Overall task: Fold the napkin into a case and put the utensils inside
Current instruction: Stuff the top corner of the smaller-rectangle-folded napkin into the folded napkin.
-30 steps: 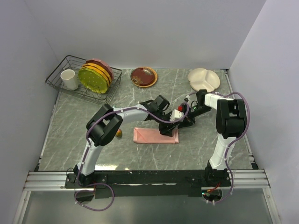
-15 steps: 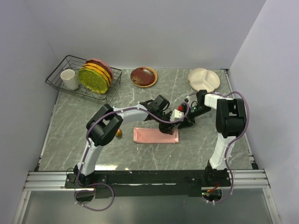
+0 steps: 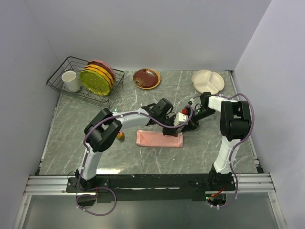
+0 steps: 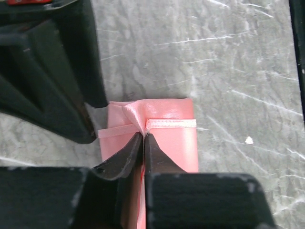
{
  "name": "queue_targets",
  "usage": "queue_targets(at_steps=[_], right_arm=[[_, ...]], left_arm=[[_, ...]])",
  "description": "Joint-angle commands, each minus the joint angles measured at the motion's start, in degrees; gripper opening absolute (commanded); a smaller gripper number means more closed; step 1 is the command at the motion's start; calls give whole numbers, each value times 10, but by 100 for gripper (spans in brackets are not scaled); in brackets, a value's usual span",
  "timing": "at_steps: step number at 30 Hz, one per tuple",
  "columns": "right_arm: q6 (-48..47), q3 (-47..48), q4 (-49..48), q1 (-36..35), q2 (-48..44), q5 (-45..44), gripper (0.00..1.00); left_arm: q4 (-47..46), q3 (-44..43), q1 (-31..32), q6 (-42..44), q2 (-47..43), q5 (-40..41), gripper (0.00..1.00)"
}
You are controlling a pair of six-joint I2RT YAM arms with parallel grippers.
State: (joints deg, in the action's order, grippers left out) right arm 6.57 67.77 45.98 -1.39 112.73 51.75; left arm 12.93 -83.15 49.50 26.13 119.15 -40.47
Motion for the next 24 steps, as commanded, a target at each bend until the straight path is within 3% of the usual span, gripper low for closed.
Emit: queue_targets(at_steps=[1,4,16,24], right_arm=[[2,-1,14,-12,-21,8,52],[4,-1,15,-24,-15,5,51],[-2,5,35,-64,26,-23,56],[13,18,20,-75,75,-88,58]], left_arm=[[-34,15,13,-18,-40,7,9],[-36,25,14,-38,-46,20,1],[-57,68,20,-115,-65,79,1],[-77,99,22,-137,-93,100,1]])
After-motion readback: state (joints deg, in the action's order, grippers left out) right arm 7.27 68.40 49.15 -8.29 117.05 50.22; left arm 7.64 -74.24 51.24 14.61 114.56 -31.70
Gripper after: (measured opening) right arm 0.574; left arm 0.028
